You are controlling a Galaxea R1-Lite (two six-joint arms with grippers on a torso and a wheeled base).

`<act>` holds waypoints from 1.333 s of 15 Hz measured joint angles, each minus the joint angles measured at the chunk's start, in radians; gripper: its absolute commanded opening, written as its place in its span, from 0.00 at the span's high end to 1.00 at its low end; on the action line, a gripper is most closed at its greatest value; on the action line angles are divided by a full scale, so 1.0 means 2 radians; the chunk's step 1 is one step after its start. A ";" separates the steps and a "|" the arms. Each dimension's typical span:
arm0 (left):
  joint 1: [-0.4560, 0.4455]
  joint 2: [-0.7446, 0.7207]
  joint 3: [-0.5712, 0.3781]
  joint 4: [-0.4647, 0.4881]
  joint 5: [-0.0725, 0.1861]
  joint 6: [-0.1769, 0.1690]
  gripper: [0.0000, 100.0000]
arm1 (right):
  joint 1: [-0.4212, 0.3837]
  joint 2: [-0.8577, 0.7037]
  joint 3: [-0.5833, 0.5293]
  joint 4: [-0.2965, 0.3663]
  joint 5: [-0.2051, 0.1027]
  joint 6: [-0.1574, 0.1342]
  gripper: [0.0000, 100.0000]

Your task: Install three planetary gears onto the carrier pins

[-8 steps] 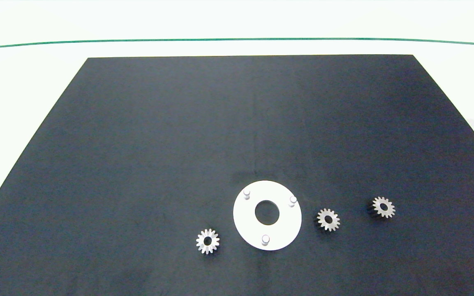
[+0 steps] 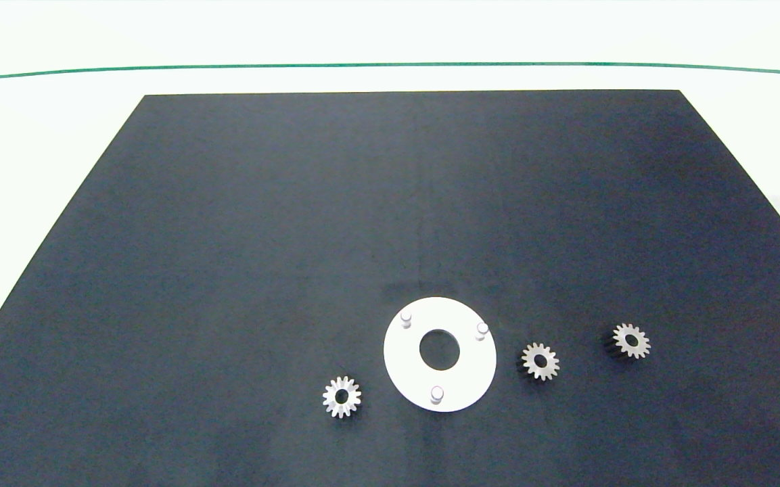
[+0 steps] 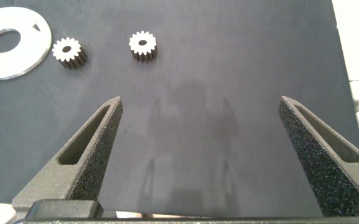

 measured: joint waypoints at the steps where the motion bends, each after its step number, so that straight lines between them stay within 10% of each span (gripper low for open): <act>1: -0.013 0.021 -0.026 0.015 0.011 0.002 0.00 | 0.002 0.031 -0.031 0.034 0.001 -0.015 0.00; 6: -0.033 0.092 -0.060 0.015 0.052 0.038 0.00 | 0.036 0.136 -0.112 0.124 0.003 -0.044 0.00; 12: -0.033 0.120 -0.070 0.015 0.053 0.039 0.00 | 0.120 0.241 -0.139 0.144 0.000 -0.061 0.00; 20: -0.032 0.122 -0.071 0.016 0.053 0.038 0.00 | 0.246 0.467 -0.177 -0.029 -0.032 -0.063 0.00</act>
